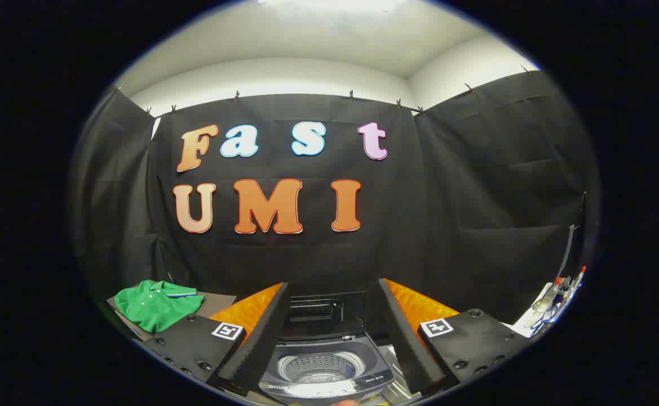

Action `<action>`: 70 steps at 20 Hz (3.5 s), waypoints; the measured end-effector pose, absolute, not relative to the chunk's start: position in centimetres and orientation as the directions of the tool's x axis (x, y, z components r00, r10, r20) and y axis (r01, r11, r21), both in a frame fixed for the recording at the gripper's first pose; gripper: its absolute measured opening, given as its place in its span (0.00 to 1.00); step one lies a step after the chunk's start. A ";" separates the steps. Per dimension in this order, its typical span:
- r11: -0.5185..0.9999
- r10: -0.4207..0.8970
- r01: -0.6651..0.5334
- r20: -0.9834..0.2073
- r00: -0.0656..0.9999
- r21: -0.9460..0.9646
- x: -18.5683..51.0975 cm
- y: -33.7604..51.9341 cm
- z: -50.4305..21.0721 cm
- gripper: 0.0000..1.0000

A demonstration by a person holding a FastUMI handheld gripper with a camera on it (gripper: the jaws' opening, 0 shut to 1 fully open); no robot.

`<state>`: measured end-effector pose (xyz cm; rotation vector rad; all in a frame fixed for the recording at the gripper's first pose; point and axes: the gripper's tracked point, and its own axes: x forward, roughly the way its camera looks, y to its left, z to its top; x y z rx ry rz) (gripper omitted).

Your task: Put the clothes into the washing machine and then close the washing machine lid.

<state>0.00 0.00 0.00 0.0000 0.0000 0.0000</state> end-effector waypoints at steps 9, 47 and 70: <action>0.997 0.053 -0.053 0.006 0.999 0.062 1.2 4.1 0.2 0.99; 0.955 0.288 -0.292 0.064 0.955 0.061 3.8 23.0 2.4 0.98; 0.872 0.474 -0.466 -0.499 0.726 0.150 5.9 48.5 -18.9 0.97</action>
